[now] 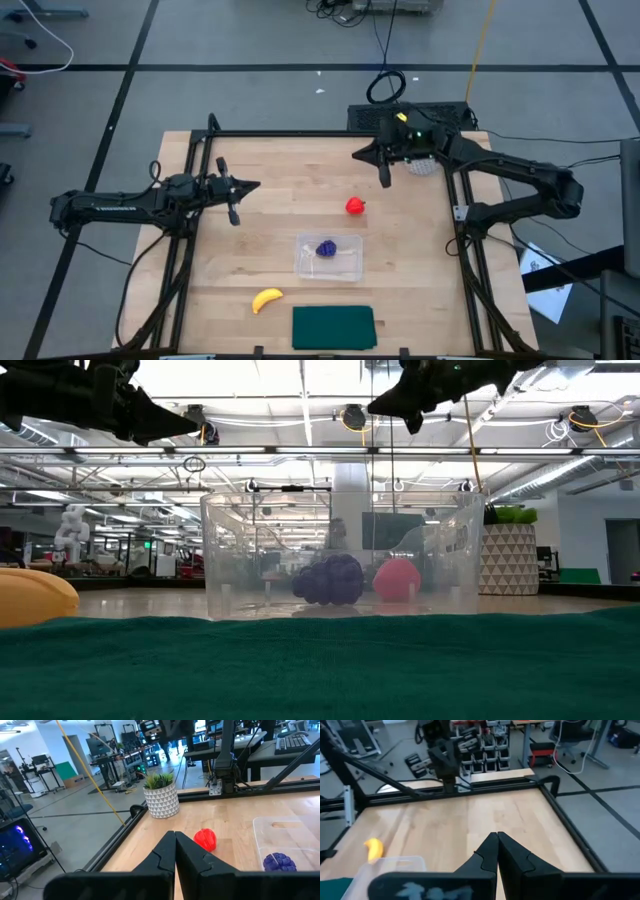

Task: Pick and placing Produce into tupperware
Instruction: Put the apple into the transparent bin

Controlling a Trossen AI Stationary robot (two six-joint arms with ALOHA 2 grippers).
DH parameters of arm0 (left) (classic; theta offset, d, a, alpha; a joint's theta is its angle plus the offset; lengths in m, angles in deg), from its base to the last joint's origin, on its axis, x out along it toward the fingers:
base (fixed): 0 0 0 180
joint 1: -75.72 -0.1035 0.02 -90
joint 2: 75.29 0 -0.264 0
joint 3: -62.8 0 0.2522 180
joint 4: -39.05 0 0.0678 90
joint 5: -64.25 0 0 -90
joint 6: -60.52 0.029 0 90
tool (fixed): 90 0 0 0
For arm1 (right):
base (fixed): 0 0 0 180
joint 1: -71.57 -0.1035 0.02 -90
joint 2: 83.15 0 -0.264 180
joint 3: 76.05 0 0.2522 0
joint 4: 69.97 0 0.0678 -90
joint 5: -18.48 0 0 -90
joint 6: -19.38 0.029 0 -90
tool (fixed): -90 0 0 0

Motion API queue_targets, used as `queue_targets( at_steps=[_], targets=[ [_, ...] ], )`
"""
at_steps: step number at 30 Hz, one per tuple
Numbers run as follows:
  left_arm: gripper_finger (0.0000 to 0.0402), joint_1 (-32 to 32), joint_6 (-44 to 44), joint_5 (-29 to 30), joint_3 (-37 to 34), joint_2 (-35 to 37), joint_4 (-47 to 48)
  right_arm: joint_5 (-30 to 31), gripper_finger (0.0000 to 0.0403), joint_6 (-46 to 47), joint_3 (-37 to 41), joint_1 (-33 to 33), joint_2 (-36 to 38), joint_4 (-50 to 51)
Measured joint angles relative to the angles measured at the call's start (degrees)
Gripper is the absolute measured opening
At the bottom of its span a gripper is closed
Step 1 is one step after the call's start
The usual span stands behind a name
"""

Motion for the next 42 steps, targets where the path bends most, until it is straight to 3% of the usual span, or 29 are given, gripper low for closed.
queue_targets(
  at_steps=[17,29,39,42],
  targets=[
    [0.0008,0.0,0.31,0.0,0.0,-0.01,-0.01,-2.87,0.0,-1.83,-11.38,1.0,-10.46,7.55],
    [0.0008,0.0,1.03,0.18,0.0,-0.02,0.9,-2.83,0.0,-8.45,-22.08,0.8,-18.07,24.09],
    [0.0008,0.0,1.25,0.37,0.0,-0.02,1.05,-2.67,0.0,-14.77,-23.39,1.36,-19.03,31.8],
    [0.0008,0.0,1.27,0.37,0.0,-0.02,1.03,-0.06,0.0,-15.65,-23.39,1.44,-19.03,33.5]
  ],
)
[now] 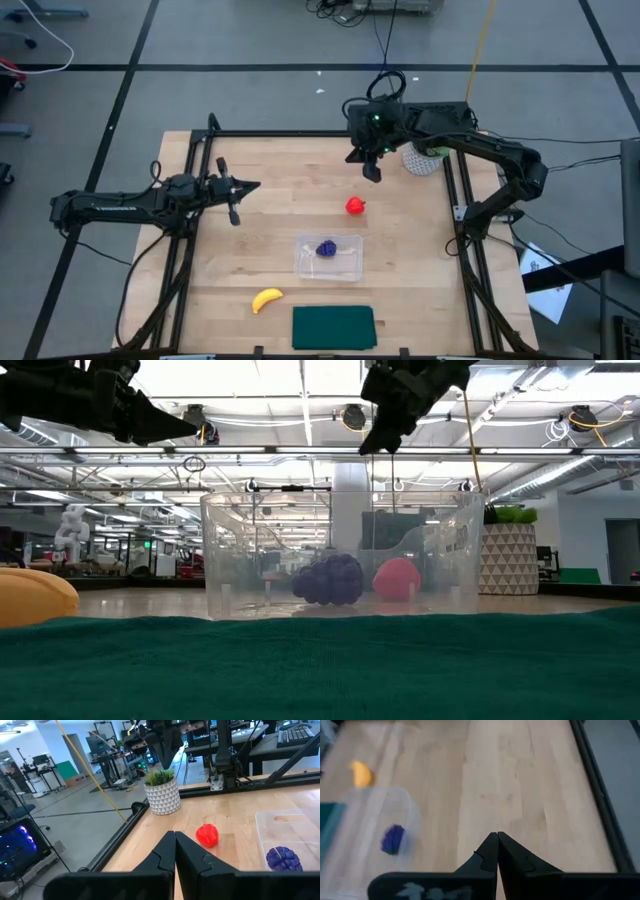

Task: Pick and placing Produce into tupperware
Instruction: Put the apple into the transparent bin

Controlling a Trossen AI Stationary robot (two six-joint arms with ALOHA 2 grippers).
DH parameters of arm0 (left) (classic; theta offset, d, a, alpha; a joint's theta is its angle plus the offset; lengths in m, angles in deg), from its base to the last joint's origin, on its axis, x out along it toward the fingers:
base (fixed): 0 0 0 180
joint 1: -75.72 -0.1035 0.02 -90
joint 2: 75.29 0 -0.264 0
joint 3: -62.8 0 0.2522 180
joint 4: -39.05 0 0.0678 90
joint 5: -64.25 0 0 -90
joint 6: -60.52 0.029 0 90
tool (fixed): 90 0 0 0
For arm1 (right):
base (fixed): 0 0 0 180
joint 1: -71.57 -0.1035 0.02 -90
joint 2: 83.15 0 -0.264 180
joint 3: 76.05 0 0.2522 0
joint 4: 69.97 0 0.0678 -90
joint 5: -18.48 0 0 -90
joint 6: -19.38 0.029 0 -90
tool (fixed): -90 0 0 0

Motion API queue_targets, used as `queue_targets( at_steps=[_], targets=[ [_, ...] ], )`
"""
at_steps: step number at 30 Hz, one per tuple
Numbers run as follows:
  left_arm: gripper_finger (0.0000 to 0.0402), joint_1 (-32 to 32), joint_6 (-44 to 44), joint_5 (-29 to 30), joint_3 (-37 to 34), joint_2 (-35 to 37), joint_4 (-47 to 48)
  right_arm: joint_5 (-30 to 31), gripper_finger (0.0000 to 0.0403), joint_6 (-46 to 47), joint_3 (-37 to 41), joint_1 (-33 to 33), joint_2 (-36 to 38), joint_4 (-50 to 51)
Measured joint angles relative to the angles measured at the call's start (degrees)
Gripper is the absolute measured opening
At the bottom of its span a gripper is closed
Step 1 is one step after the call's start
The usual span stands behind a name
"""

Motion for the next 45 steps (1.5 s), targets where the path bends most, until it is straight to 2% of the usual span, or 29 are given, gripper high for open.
queue_targets(
  at_steps=[10,16,27,45],
  targets=[
    [0.0008,0.0,0.68,0.02,0.0,0.0,-0.09,8.42,0.0,-11.89,0.02,-1.76,-1.31,10.16],
    [0.0008,0.0,0.85,0.03,0.02,0.02,-0.05,11.17,0.0,-16.63,0.09,-3.54,-6.79,12.13],
    [0.0008,0.02,0.61,0.02,0.02,0.01,0.64,12.63,0.0,-19.94,-2.13,-7.01,-13.98,12.15],
    [0.0008,0.0,0.13,0.02,0.02,0.02,1.5,12.35,0.0,-18.59,-4.09,-8.31,-14.14,16.73]
  ],
)
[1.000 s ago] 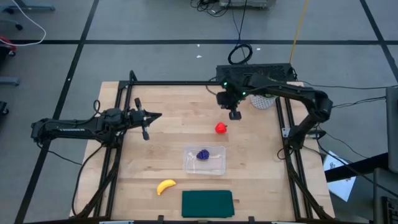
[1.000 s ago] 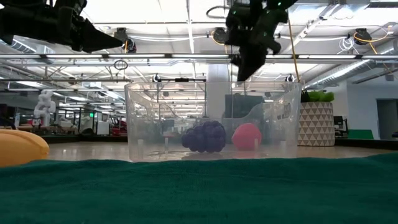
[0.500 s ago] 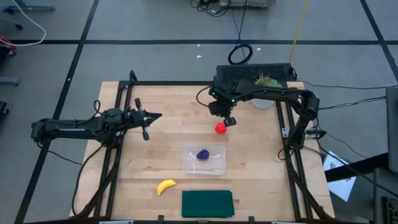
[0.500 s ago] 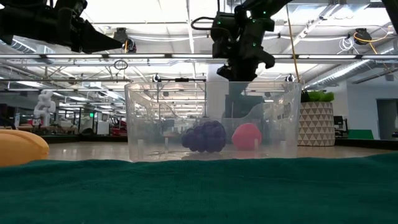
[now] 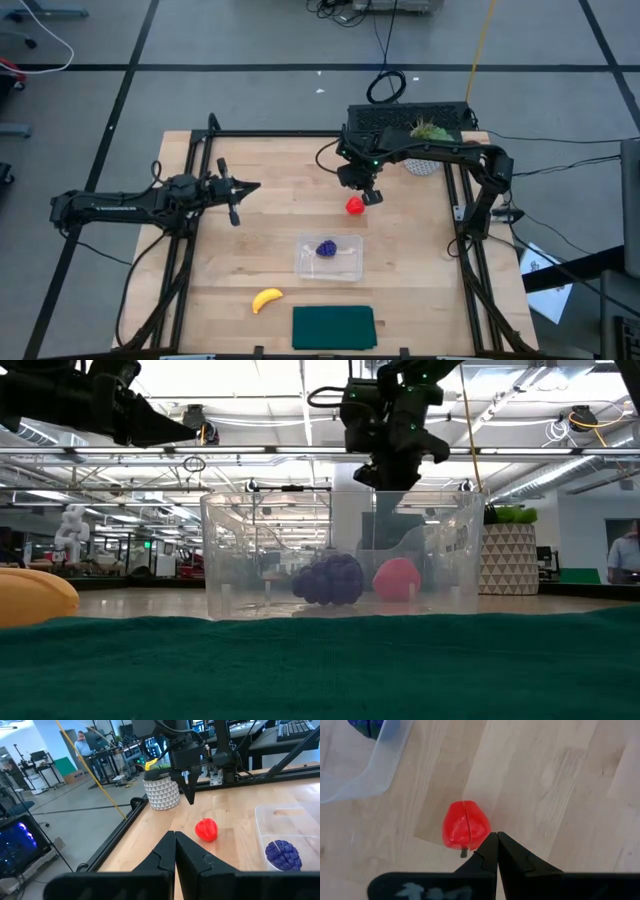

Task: Pick and placing Produce into tupperware
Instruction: Put the apple into the transparent bin

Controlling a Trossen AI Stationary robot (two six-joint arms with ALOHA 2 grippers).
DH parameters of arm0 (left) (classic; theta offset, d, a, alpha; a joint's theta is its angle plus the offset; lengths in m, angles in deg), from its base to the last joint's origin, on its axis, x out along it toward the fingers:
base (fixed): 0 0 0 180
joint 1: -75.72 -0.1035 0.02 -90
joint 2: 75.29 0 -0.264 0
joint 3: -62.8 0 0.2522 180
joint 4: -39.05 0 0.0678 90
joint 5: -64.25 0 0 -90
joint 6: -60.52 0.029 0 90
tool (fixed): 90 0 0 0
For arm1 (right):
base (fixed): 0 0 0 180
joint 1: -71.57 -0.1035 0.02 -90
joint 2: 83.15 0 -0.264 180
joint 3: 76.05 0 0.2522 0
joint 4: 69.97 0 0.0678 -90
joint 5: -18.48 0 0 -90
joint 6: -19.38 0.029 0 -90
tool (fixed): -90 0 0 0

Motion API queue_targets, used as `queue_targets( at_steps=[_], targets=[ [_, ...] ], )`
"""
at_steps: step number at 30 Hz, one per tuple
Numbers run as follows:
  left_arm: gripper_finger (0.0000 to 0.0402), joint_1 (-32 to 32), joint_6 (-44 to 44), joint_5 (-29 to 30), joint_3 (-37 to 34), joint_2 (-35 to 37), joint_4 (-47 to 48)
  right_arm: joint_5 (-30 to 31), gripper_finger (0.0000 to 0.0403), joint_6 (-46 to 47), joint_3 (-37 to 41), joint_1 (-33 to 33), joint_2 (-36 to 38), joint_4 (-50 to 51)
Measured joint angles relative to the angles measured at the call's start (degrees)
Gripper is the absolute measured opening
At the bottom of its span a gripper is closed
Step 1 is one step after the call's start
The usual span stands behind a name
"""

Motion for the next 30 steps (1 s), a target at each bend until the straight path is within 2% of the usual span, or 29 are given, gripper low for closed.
queue_targets(
  at_steps=[20,24,30],
  targets=[
    [0.0008,0.0,-0.16,0.0,0.0,-0.02,0.03,0.02,0.0004,-0.15,0.0,-0.88,0.0,-0.2],
    [0.0008,0.0,-0.17,0.0,0.0,-0.02,0.06,0.02,0.0027,0.84,0.0,-0.88,0.0,-0.18],
    [0.0008,0.0,-0.16,0.0,-0.01,-0.02,0.1,0.02,0.0089,0.99,0.0,-0.88,0.02,-0.18]
  ],
)
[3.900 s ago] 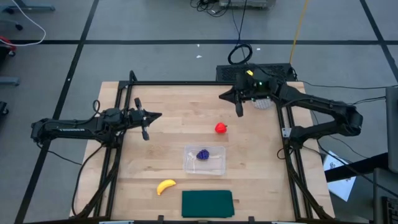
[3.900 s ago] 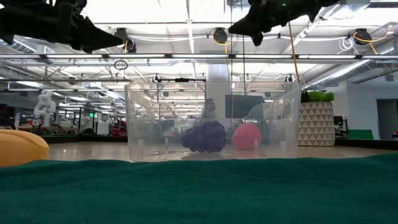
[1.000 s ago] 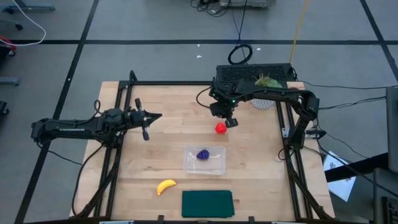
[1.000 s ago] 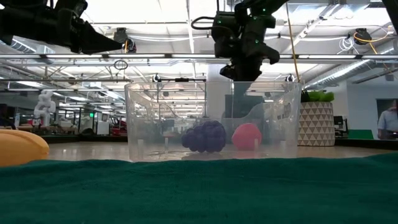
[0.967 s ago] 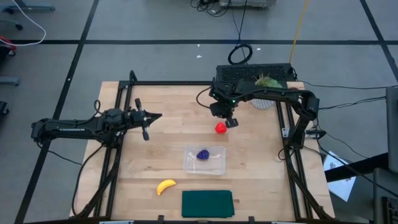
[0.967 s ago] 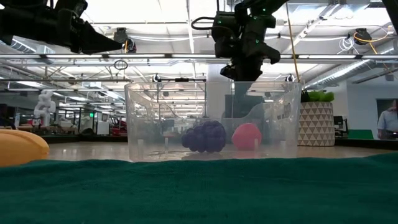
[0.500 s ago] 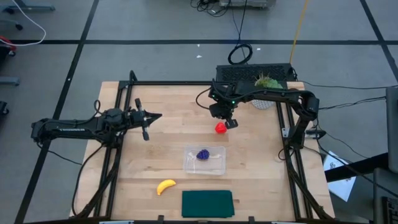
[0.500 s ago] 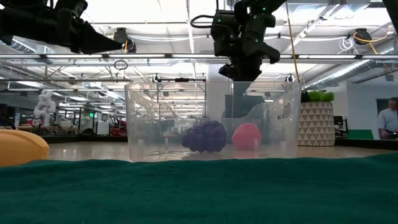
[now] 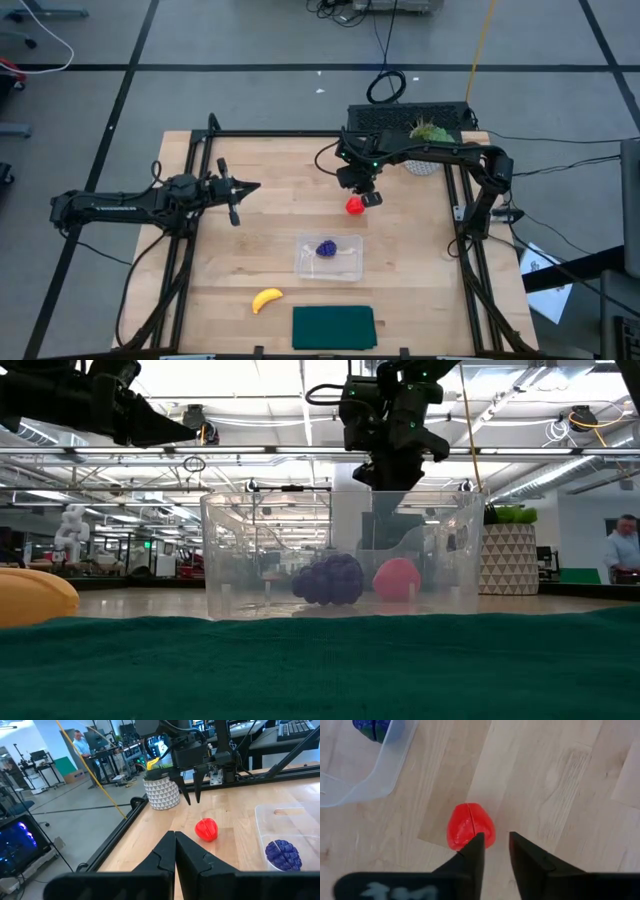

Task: Pick and placing Produce into tupperware
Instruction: Put the apple into the transparent bin

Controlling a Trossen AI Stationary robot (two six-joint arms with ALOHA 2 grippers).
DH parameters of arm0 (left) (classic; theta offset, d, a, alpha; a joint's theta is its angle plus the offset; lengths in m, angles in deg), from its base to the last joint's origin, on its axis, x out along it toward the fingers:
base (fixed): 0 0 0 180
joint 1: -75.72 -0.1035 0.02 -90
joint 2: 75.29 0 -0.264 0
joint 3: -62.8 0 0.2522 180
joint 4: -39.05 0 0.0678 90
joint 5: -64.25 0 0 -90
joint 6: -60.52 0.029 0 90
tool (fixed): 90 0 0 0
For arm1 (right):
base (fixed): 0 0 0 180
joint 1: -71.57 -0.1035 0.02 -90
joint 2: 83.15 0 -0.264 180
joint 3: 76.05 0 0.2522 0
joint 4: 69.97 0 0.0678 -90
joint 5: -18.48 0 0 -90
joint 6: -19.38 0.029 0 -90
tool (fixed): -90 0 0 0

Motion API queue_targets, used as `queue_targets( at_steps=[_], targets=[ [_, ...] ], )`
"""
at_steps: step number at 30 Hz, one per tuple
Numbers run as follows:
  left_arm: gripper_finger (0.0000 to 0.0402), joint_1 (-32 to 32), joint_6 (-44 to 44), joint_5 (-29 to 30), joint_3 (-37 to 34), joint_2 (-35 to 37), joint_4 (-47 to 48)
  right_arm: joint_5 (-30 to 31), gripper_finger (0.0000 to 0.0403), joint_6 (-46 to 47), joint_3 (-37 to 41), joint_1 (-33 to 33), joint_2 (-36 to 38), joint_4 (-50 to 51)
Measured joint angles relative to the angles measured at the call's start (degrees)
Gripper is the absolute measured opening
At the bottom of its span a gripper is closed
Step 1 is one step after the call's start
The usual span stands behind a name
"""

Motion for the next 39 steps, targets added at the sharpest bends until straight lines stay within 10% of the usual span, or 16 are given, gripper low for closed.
queue_targets(
  at_steps=[15,39],
  targets=[
    [0.0008,0.0,-0.21,0.0,0.01,0.0,0.0,-0.02,0.0228,1.88,0.0,-0.24,0.0,0.02],
    [0.0008,0.02,-0.3,0.0,0.01,0.0,0.23,-0.42,0.029,3.32,0.02,-2.36,0.0,-1.27]
  ],
)
